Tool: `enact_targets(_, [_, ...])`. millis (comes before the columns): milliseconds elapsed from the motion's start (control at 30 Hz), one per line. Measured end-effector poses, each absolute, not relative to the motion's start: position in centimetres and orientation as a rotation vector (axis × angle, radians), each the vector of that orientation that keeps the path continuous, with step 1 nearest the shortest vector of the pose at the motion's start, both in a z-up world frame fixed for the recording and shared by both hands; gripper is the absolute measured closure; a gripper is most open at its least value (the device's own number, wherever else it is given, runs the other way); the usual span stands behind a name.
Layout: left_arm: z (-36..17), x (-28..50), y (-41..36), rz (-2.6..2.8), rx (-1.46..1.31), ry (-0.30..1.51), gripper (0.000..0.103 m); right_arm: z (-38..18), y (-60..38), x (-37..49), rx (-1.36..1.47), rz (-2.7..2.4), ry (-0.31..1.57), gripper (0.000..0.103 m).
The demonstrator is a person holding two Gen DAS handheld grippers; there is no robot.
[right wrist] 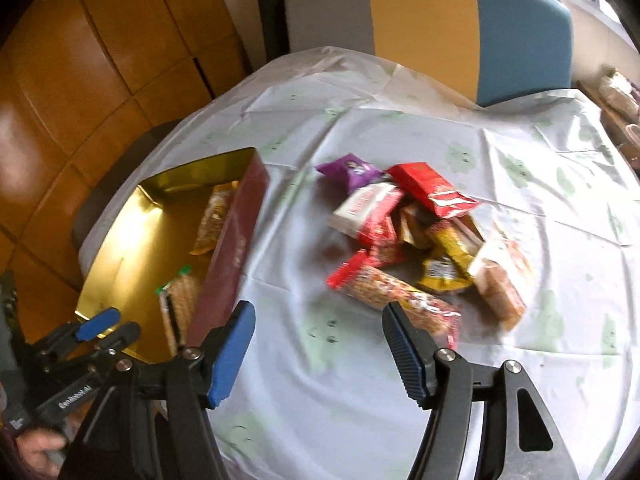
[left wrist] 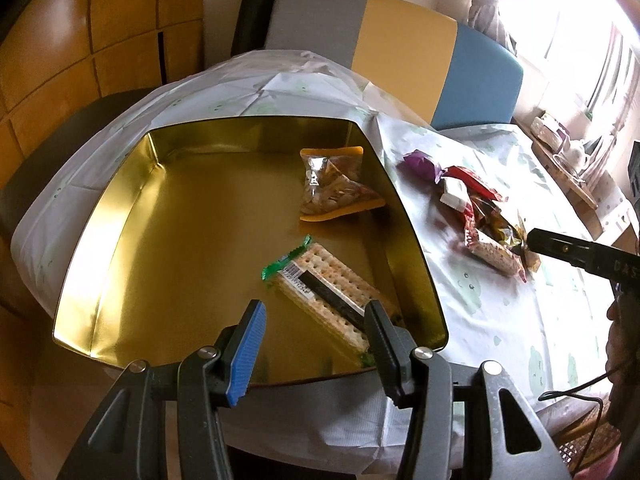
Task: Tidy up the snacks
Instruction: 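Lower the cracker pack into the gold tin and open the right gripper, then move both tools back toward the snack pile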
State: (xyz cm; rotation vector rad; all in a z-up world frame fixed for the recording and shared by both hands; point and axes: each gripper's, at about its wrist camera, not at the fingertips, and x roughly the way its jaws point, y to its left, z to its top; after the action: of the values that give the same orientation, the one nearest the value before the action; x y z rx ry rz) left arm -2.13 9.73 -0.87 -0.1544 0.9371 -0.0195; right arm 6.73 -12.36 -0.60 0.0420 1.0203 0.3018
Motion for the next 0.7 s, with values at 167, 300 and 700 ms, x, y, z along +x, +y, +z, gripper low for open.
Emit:
enact_targets(167, [-0.8, -2.1, 9.4, -0.018, -0.146, 0.935, 0.051, -0.3, -14.5, 6.9, 0.026, 0.259, 1.015, 0.035])
enact_targets(300, [-0.7, -2.2, 9.1, -0.022, -0.14, 0.936, 0.051, 0.2, -16.8, 7.2, 0.016, 0.213, 1.006, 0.034])
enact_targets(700, [-0.4, -1.9, 7.8, -0.034, -0.101, 0.944, 0.051, 0.6, -24.1, 8.5, -0.032, 0.058, 0.961, 0.029])
